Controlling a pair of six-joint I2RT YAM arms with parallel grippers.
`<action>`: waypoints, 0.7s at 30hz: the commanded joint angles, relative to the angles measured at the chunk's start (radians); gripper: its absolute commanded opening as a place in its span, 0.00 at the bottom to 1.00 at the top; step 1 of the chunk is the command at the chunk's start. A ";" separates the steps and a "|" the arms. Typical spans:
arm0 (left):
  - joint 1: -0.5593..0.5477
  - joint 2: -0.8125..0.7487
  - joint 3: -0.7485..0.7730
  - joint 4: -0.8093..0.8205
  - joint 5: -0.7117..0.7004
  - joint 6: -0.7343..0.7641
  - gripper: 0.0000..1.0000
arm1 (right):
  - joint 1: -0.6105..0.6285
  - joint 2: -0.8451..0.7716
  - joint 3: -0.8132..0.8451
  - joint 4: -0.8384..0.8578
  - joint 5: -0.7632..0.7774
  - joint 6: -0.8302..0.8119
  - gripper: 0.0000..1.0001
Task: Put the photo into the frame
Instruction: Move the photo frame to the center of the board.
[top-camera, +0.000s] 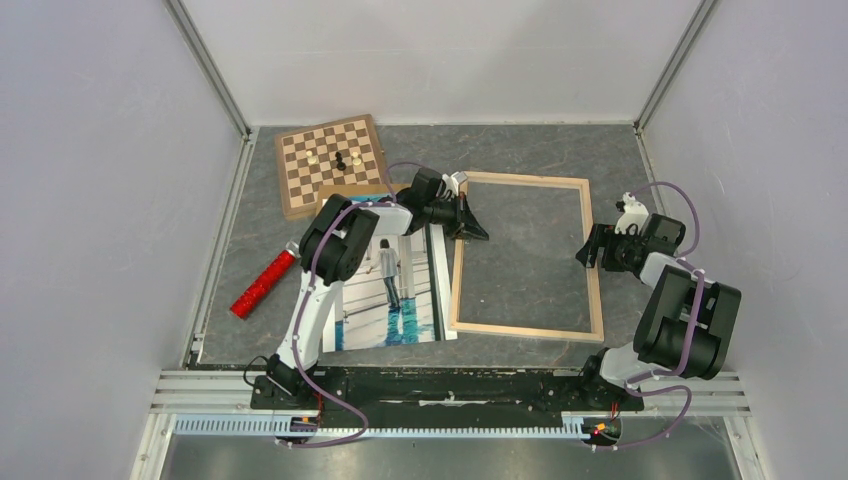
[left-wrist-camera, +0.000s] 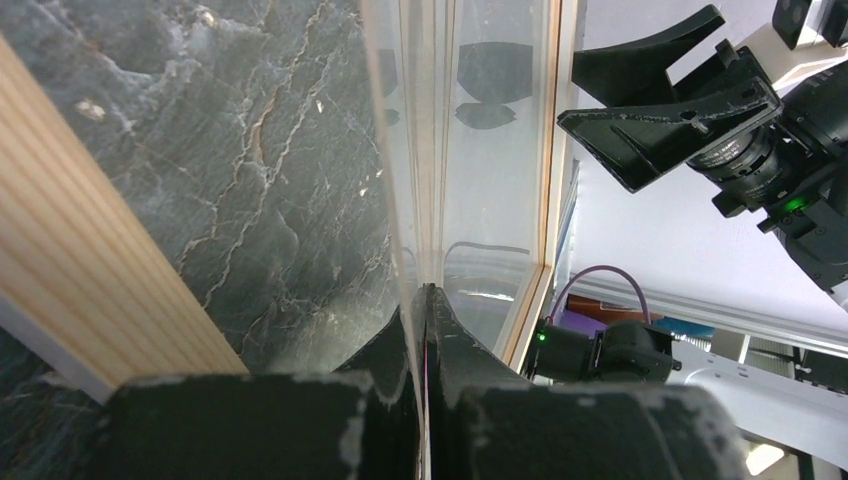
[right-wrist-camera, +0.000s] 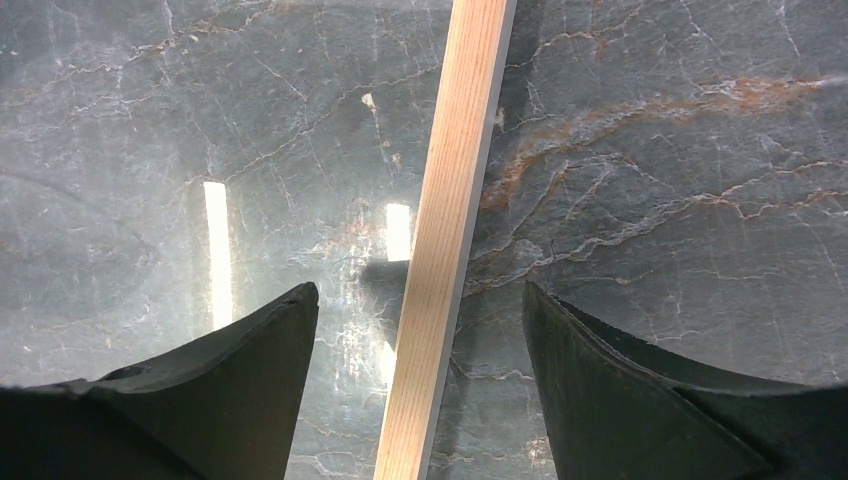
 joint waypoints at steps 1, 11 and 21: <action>-0.008 -0.071 0.001 0.041 0.004 0.083 0.02 | 0.007 -0.004 0.006 -0.009 0.009 -0.011 0.77; -0.008 -0.092 0.004 0.075 0.023 0.082 0.02 | 0.007 -0.012 0.006 -0.012 0.009 -0.009 0.77; -0.009 -0.068 0.016 0.061 0.010 0.055 0.02 | 0.007 -0.015 0.003 -0.017 0.014 -0.013 0.77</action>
